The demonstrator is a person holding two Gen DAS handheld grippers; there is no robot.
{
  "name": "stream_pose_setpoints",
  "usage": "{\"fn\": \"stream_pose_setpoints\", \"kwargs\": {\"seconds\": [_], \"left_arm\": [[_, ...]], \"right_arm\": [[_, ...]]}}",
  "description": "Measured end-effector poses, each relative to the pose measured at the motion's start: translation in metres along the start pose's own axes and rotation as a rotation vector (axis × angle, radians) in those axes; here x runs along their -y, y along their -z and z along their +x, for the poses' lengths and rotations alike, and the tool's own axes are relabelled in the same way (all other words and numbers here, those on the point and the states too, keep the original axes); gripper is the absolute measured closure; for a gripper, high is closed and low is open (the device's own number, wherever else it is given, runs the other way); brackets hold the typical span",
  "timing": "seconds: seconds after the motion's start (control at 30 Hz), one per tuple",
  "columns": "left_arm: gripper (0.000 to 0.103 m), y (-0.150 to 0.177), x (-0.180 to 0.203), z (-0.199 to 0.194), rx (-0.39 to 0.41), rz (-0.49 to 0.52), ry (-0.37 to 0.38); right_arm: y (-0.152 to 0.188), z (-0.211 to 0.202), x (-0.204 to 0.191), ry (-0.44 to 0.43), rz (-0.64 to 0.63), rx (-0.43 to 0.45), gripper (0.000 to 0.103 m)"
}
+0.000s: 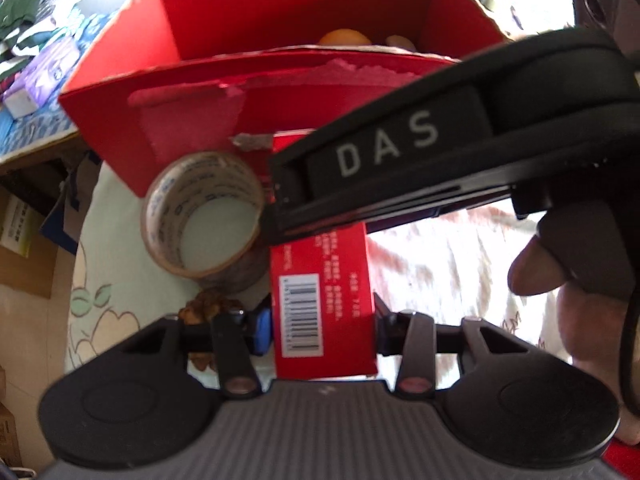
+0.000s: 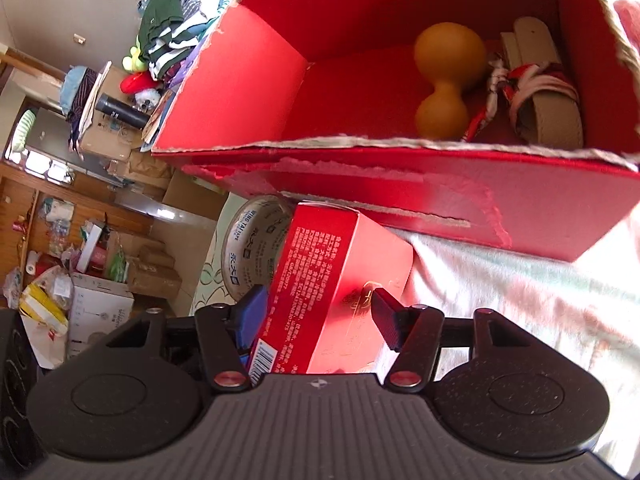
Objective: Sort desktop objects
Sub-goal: 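Close both grippers on the red printed carton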
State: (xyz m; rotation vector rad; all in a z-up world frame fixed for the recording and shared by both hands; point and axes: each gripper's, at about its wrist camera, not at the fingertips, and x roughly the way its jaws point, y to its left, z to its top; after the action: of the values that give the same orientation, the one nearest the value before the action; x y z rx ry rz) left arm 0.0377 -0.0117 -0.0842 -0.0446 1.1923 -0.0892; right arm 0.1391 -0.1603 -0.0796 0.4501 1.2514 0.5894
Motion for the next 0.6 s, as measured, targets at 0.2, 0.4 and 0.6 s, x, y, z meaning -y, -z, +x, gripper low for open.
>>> {"fn": "stream_pose_setpoints", "kwargs": {"seconds": [0.2, 0.4, 0.6], "left_arm": [[0.059, -0.003, 0.021, 0.001, 0.002, 0.071, 0.075], [0.057, -0.007, 0.052, 0.006, 0.002, 0.169, 0.132], [0.050, -0.012, 0.076, 0.017, -0.002, 0.223, 0.091]], "right_arm": [[0.007, -0.023, 0.014, 0.038, 0.022, 0.013, 0.045], [0.016, -0.047, 0.034, 0.087, 0.053, 0.034, 0.044], [0.021, -0.055, 0.050, 0.092, 0.114, 0.061, 0.037]]}}
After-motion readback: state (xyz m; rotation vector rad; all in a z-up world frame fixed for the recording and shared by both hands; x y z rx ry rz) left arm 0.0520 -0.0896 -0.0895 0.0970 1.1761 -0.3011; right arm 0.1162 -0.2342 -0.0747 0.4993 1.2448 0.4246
